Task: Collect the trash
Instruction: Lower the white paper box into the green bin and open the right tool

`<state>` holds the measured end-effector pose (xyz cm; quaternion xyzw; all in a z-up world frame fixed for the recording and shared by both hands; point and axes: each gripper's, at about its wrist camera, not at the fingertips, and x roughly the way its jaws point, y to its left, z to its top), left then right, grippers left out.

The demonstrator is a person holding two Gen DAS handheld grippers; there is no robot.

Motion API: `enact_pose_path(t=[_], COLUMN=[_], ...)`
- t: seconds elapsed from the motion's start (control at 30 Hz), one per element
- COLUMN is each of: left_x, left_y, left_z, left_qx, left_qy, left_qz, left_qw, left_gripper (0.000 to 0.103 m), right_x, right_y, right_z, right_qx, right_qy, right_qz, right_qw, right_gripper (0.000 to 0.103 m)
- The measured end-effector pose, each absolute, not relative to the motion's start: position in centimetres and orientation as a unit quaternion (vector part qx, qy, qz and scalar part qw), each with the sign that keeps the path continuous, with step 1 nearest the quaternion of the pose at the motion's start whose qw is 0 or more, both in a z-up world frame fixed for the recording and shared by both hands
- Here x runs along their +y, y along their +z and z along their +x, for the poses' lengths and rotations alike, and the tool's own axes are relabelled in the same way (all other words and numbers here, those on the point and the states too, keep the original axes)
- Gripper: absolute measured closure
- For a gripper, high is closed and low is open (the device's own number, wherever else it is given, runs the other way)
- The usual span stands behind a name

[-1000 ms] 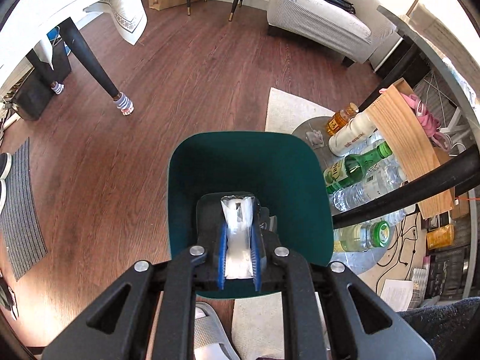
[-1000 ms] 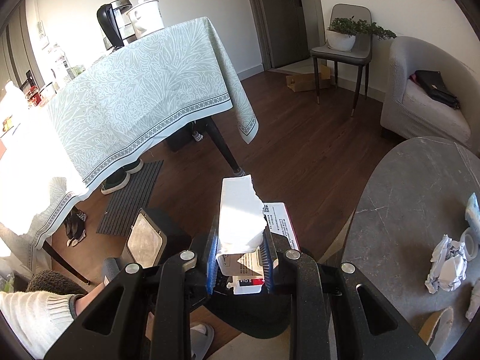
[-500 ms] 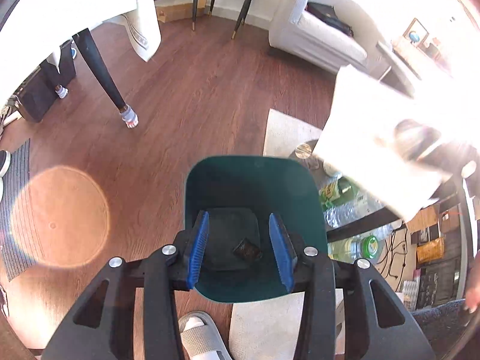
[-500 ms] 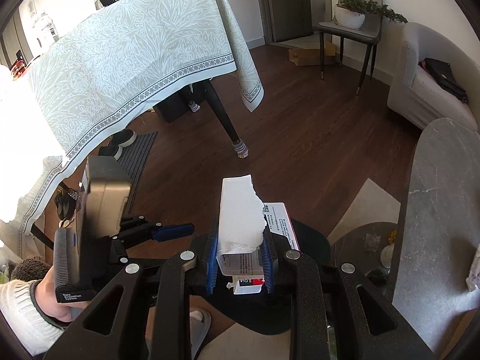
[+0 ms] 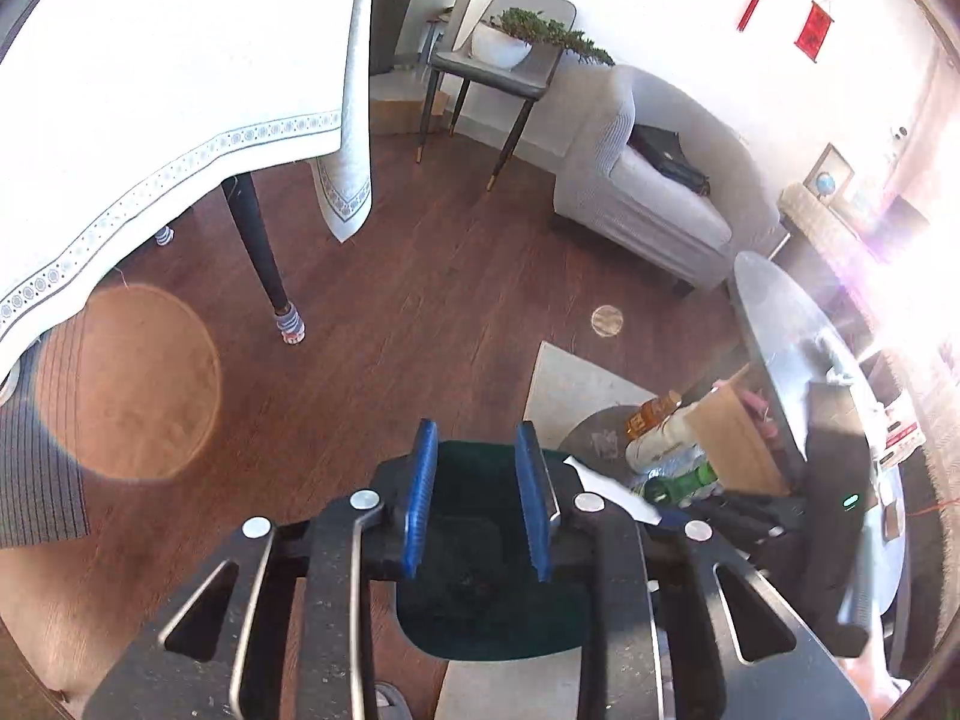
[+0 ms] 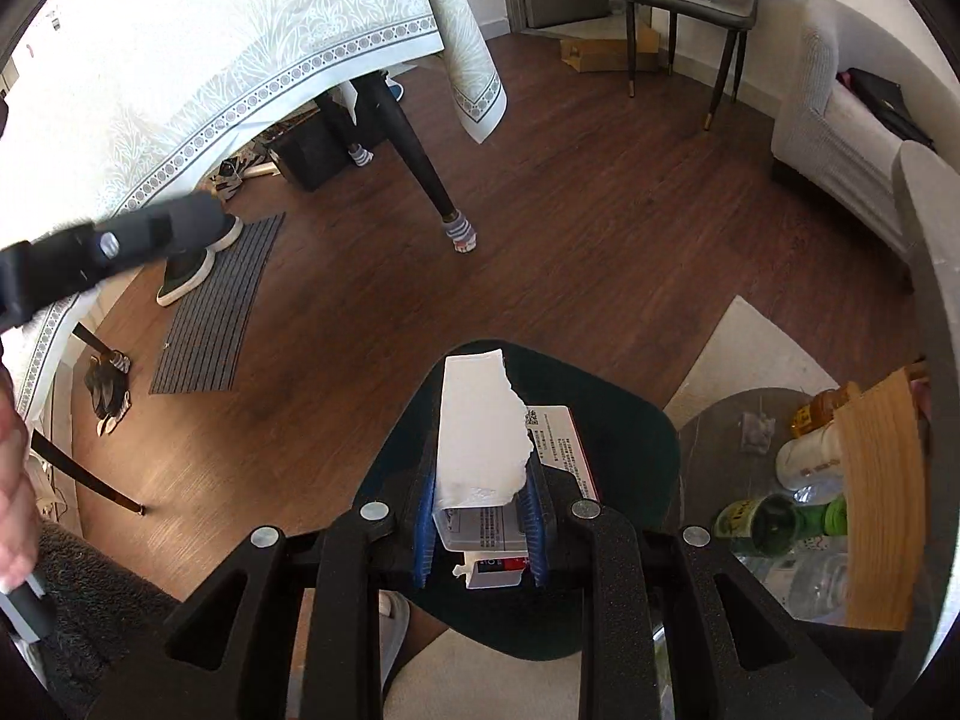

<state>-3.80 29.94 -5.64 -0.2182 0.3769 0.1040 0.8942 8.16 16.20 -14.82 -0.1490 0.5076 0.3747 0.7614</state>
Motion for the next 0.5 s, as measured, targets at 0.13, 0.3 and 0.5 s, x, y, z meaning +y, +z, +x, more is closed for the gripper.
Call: enact_pose_path(t=[0.13,0.3,0.5], left_x=[29.7,28.8,26.6], left_y=[-3.3,-1.4,0.5], left_z=[-3.7,-3.4,-3.4], left_qx=[0.348,0.324,0.297], left_qy=[0.104,0.085,0.059], left_qz=[-0.209,-0.212,-0.196], left_qw=[0.908,0.918,0.933], left_gripper=[0.077,0.077,0.077], right_x=[16.7,16.9,16.5], right_y=[-17.4,-20.1,-23.0], right_z=[7.9,7.0,6.8], right_qx=[0.527,0.541,0.554], right_qy=[0.372,0.371,0.356], right_qz=[-0.161,-0.191,-0.217], right_qw=[0.747,0.730,0.721], right_gripper=[0.079,0.078,0.078])
